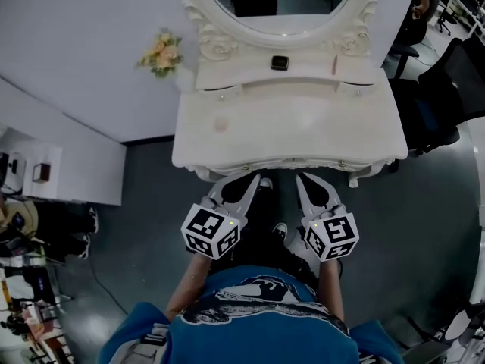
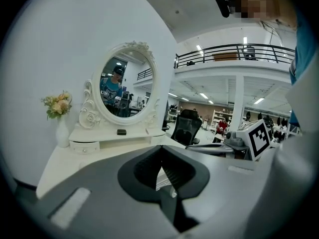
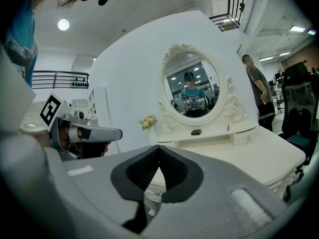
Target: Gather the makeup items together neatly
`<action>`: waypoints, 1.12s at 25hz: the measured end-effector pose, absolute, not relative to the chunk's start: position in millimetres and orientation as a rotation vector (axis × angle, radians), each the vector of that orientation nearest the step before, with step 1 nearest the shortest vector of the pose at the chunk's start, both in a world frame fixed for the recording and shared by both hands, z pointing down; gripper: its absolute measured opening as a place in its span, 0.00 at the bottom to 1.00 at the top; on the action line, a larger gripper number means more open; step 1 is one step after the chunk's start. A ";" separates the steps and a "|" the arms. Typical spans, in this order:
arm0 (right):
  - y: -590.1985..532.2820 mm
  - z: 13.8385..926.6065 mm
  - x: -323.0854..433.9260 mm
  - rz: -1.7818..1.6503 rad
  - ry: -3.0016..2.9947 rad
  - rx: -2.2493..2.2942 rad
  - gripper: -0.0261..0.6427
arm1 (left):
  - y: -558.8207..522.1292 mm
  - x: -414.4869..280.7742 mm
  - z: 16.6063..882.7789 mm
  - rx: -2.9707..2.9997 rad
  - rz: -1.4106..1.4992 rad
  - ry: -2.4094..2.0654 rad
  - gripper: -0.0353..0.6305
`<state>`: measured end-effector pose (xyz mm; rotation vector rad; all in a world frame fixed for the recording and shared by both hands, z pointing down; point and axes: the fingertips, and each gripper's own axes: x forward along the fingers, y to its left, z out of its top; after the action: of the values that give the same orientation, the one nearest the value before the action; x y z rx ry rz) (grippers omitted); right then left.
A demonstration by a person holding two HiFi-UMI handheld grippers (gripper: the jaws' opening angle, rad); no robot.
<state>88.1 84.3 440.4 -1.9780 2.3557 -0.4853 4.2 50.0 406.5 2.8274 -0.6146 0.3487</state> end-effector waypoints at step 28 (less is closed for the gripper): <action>-63.6 440.5 155.1 -0.553 2.396 -2.050 0.05 | -97.5 60.3 399.0 2.812 0.249 -0.586 0.07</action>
<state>155.1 -63.6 440.5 -2.0501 2.3962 -0.5531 60.3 -97.5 399.0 2.8122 -0.5856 0.2493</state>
